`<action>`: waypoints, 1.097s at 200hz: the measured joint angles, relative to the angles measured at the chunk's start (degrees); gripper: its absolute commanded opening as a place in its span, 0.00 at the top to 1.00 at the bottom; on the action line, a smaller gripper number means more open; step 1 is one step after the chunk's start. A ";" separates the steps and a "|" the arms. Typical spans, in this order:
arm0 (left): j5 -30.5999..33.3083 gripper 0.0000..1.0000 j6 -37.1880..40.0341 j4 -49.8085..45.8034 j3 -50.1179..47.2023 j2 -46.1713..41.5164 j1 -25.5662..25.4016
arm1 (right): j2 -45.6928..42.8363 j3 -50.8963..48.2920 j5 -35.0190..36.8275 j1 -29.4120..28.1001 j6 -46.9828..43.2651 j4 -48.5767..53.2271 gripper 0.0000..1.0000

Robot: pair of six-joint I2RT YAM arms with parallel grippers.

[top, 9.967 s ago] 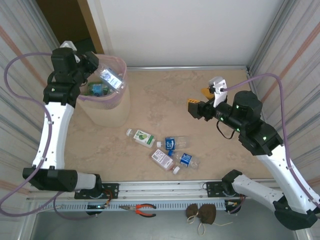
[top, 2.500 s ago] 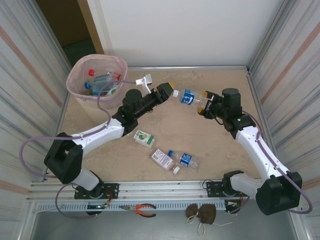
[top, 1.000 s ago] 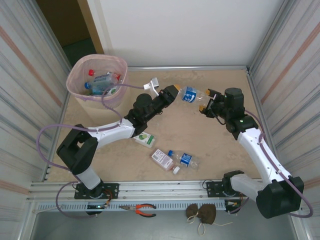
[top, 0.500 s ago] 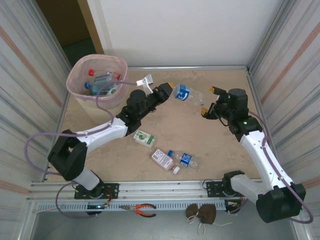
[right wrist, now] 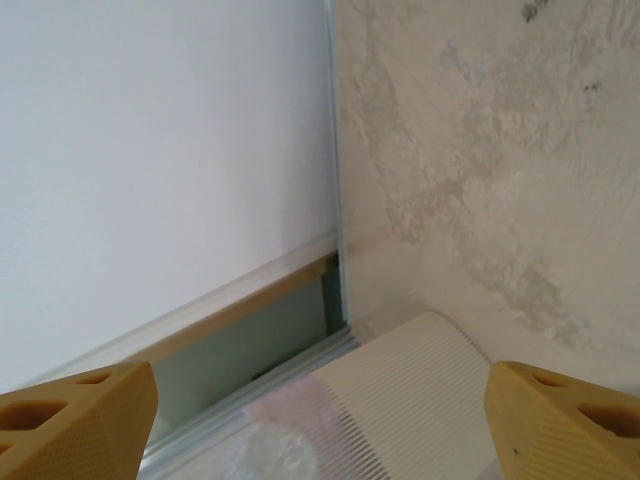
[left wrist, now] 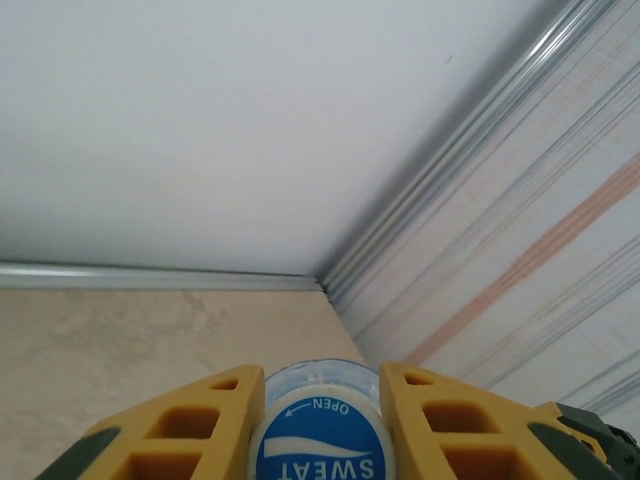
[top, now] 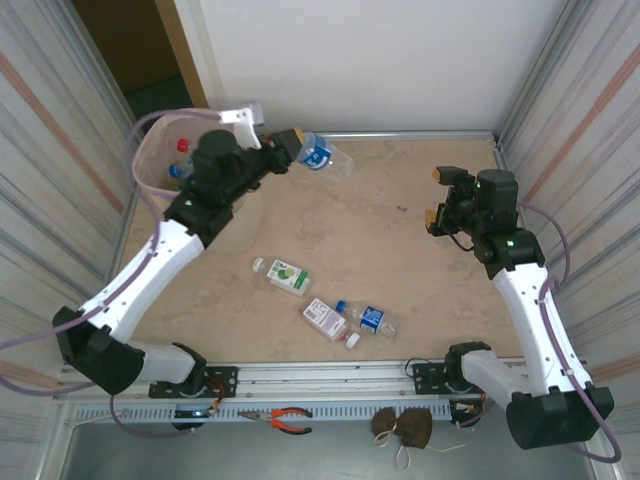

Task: Put the plastic bottles in the bin

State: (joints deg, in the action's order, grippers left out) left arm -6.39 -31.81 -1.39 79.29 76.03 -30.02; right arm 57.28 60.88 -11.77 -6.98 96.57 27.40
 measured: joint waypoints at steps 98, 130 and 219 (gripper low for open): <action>-0.11 0.92 24.04 -36.89 24.83 -0.37 15.15 | 2.78 4.04 -0.81 0.26 -24.72 0.35 0.15; 2.27 0.95 29.35 -43.47 31.69 1.14 19.41 | 3.69 4.07 -2.01 0.26 -26.73 0.35 0.15; 8.59 1.00 41.70 -54.84 46.10 11.13 27.63 | 4.57 4.07 -3.28 0.26 -27.23 0.35 0.15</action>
State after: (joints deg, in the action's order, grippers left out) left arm 2.20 9.89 -56.23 125.38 87.15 -2.39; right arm 61.84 64.95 -15.05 -6.72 69.34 27.75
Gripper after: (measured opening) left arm 0.301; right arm 0.853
